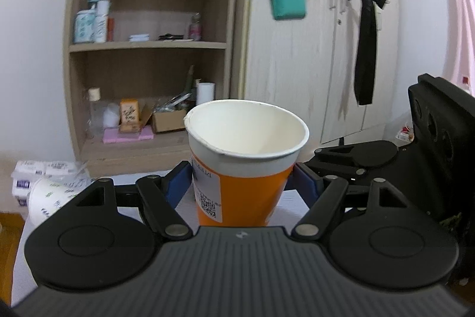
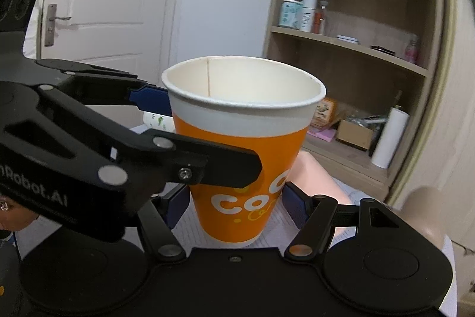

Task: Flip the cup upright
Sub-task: 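Lower the upright orange cup onto the table and open the right tool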

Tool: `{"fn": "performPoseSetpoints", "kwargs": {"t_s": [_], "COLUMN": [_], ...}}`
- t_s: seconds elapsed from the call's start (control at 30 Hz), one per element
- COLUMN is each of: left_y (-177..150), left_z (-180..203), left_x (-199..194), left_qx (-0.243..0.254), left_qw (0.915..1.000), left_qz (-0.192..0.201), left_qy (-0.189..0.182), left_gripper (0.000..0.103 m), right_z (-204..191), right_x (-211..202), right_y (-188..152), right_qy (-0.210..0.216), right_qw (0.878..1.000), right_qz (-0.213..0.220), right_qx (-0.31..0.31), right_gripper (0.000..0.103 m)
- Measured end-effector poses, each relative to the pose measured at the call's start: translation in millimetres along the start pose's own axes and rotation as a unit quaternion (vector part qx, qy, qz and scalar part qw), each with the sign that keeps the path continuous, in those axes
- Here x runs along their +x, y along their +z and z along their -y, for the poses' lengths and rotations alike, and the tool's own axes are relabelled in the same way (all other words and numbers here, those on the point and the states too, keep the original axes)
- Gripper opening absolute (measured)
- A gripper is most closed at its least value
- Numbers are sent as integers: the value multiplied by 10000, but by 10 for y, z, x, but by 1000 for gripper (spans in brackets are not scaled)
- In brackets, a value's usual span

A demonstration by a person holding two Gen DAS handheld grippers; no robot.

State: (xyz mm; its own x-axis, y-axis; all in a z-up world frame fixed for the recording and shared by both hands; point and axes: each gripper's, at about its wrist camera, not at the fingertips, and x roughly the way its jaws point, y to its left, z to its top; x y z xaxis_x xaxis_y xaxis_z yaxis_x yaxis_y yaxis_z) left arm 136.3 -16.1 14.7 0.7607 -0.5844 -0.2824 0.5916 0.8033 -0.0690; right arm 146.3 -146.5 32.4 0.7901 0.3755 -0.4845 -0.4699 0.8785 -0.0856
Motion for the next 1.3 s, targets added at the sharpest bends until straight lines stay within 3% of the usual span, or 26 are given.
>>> {"fn": "performPoseSetpoints", "kwargs": {"t_s": [0.53,1.0,1.1,1.17,1.3], "left_y": [215,139,131,119,98], "left_z": [-991,-1064,-1047,-1040,-1006], "left_x": [581,775,775,777,715], "left_qx": [-251,-158,-149,-183,-167], "left_qw": [9989,9984,9983,9980,9977], "left_qz": [-242,-363,-460,-531,-506], "left_qy": [316,413,329,307,412], "left_gripper": [74,75,80,85,85], "right_z": [84,149,158,171,172], "right_x": [1050,1375,1371,1370,1319], "right_y": [451,437,446,450,436], "right_qy": [382,450,473,477,444], "right_qw": [9992,9984,9982,9981,9980], "right_qz": [-129,-291,-307,-328,-349], "right_qx": [53,160,190,224,281], "right_gripper": [74,74,74,80,83]}}
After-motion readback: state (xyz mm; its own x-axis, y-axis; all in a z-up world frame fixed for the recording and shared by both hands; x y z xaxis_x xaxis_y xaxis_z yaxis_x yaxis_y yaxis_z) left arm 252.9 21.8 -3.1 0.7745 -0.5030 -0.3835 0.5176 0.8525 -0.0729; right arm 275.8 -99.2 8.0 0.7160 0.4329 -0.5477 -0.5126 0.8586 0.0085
